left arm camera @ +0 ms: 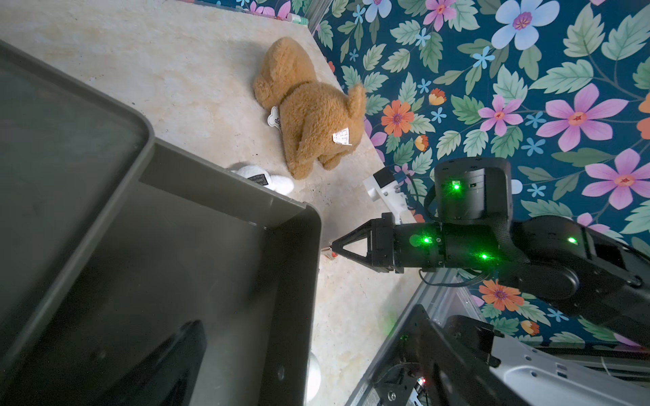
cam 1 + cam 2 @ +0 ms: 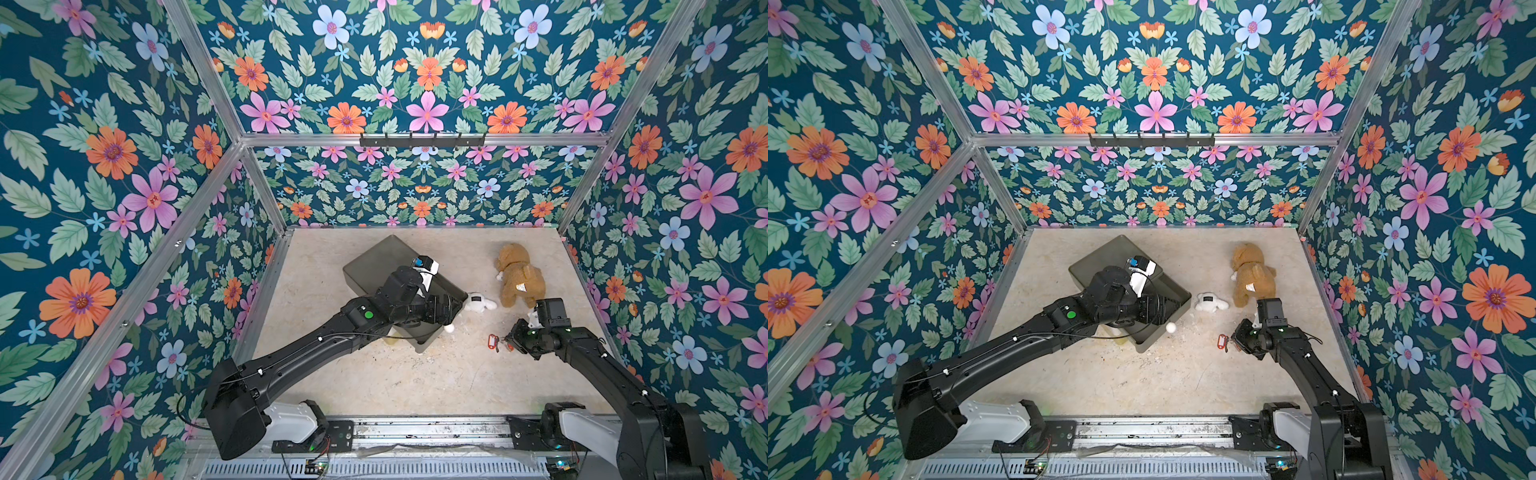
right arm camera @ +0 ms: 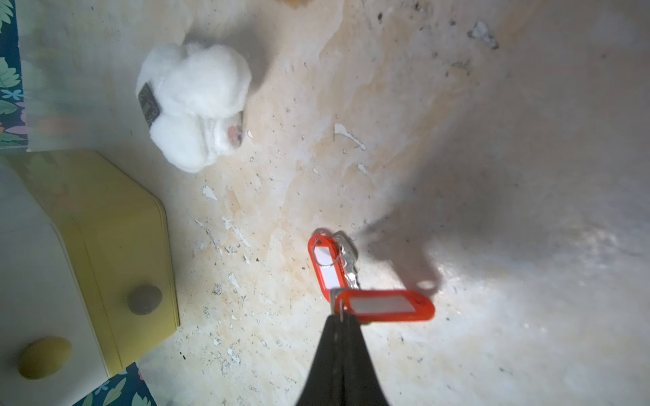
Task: Take the keys out of the drawer
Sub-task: Place the key at the center of the board.
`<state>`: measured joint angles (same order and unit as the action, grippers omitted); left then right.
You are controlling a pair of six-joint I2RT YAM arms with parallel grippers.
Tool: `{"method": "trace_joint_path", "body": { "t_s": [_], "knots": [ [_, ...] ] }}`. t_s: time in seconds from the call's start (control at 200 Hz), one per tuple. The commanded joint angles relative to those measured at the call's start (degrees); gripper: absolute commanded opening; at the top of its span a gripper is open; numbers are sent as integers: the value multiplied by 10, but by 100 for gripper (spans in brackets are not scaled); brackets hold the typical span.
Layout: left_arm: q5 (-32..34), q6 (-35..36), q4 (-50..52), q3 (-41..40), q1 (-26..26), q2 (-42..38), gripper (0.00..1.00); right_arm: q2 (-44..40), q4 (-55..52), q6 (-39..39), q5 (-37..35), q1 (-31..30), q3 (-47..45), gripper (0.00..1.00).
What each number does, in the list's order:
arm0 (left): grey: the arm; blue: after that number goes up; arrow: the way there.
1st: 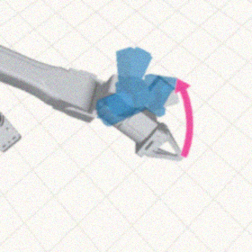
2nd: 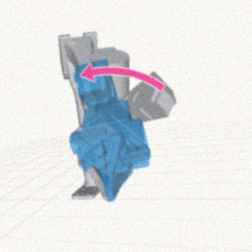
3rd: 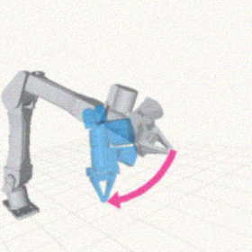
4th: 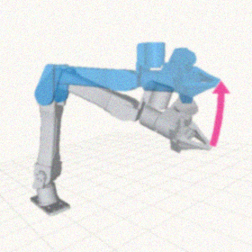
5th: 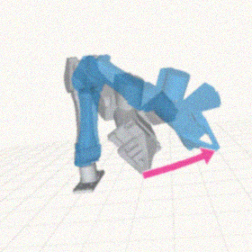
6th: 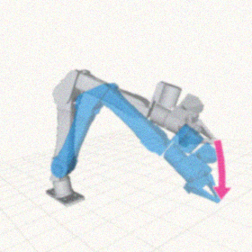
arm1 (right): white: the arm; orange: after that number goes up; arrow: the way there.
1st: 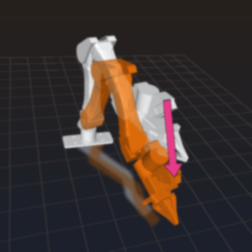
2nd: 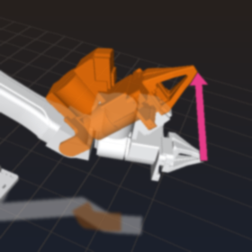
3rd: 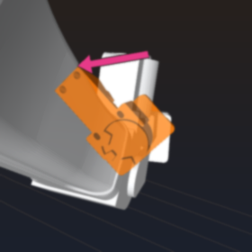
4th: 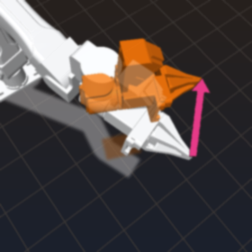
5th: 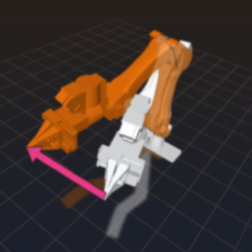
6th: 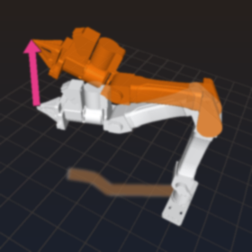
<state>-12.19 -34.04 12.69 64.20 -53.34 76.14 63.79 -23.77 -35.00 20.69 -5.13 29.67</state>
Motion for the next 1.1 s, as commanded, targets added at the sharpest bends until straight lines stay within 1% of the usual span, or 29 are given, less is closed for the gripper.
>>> {"method": "trace_joint_path", "body": {
  "t_s": [0.0, 0.235, 0.505, 0.58, 0.74, 0.92, 1.1],
  "knots": [
    [8, 9, 4, 0, 0, -2, 99, 5, 23, 1, 11, 4, -6, 0],
    [12, 7, 5, 3, 0, 1, 99, 13, 27, 7, 15, 7, -2, 0],
    [19, 6, 9, 9, 0, 6, 99, 10, 18, 13, 18, 12, 12, 25],
    [22, 7, 13, 13, 0, 8, 99, 6, 17, 12, 19, 13, 13, 27],
    [43, 10, 24, 21, 0, 4, 99, -12, 5, 9, 27, 13, 23, 28],
    [86, 24, 54, 37, 2, -11, 99, -38, 2, 8, 69, 13, 53, 30],
    [120, 34, 106, 76, 23, -8, 100, -63, 7, -1, 138, 13, 68, 34]
  ]
}}
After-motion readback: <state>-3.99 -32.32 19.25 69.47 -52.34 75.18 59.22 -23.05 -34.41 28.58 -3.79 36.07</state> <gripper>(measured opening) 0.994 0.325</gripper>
